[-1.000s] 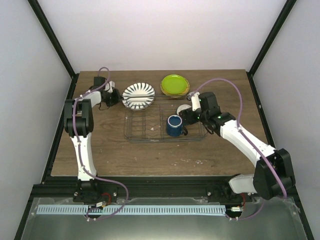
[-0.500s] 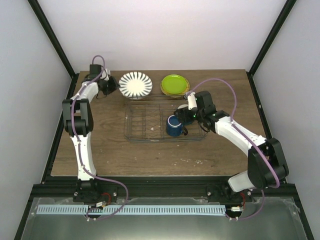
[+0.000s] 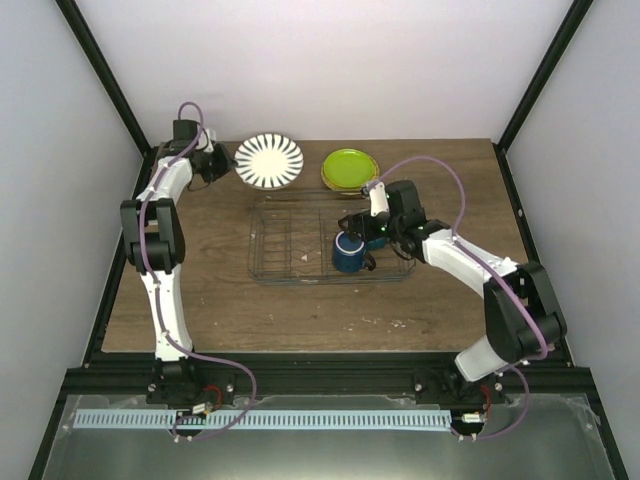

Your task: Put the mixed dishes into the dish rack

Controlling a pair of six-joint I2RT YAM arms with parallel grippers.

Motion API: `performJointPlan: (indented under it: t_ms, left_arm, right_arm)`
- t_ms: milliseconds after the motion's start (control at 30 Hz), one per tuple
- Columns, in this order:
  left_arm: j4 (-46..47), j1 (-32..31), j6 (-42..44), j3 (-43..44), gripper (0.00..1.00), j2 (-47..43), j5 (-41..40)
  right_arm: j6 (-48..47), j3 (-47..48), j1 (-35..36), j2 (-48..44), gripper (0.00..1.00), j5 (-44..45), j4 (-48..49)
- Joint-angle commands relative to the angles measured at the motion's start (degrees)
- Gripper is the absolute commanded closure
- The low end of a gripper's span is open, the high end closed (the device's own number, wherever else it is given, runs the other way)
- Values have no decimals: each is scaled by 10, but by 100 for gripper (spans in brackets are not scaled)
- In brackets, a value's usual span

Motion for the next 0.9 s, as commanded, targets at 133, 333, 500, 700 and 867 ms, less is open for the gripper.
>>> performJointPlan:
  t_ms: [133,333,500,700,867]
  left_arm:
    - [43,1,11,-102,100,-149,61]
    - [42,1,10,-113,100,-176,64]
    - [45,1,6,-112,100,-184,66]
    - [45,0,6,-117,100,-192,74]
    - [52,-3,11,-157,100,-228,79]
  right_arm:
    - [90,57,-31,83,8,-199,147]
    - [79,91,-36,100,6,-204,140]
    - [67,112,-37,106,6,-203,123]
    - [64,113,-37,105,5,-197,125]
    - [74,135,-38,124,3,-220,128]
